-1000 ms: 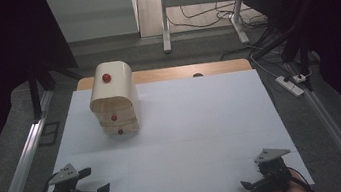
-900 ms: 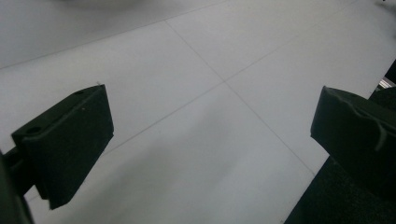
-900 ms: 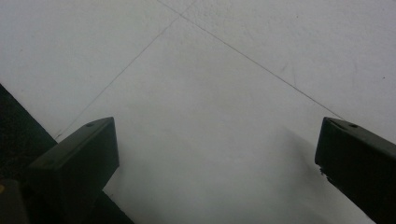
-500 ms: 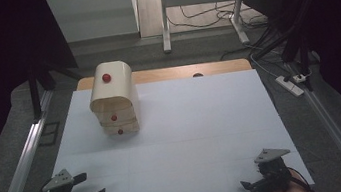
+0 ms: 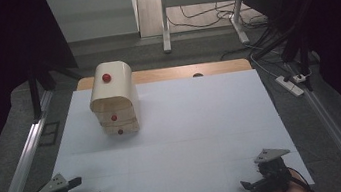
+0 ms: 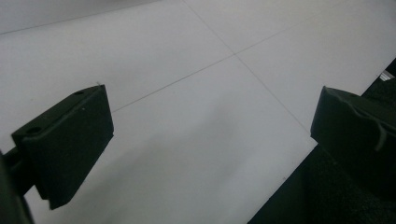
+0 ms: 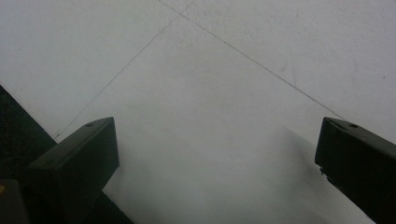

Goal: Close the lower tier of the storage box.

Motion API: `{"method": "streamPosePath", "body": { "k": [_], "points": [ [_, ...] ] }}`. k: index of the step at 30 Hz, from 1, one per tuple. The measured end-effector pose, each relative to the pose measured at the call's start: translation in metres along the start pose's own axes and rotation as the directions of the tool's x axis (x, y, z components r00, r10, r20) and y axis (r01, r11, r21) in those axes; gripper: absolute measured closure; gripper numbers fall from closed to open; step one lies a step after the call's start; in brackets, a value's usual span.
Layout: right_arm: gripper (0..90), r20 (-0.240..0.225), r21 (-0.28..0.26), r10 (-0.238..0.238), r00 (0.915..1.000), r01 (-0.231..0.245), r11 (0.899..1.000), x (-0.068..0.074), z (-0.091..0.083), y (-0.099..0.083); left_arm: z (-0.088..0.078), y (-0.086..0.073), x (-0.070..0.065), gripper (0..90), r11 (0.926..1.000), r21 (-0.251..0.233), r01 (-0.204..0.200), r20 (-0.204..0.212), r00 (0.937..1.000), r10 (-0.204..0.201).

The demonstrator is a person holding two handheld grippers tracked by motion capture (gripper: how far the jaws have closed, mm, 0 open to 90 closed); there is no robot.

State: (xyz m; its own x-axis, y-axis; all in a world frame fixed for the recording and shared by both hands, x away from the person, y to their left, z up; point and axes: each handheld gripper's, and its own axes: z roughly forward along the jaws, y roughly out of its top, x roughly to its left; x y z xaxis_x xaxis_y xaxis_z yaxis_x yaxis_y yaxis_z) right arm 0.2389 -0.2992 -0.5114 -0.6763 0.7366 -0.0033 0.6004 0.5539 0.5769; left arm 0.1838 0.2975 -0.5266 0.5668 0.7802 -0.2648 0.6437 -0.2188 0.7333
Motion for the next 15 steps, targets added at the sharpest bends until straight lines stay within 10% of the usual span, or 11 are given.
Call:
{"method": "streamPosePath", "body": {
  "k": [15],
  "points": [
    [0.0,-0.002,-0.002,0.004,1.0,-0.004,1.0,0.0,0.0,0.0,-0.0053,-0.0062,-0.0065,0.0,0.9988,0.046,-0.015,-0.039,0.9991,0.017]
  ]
}}
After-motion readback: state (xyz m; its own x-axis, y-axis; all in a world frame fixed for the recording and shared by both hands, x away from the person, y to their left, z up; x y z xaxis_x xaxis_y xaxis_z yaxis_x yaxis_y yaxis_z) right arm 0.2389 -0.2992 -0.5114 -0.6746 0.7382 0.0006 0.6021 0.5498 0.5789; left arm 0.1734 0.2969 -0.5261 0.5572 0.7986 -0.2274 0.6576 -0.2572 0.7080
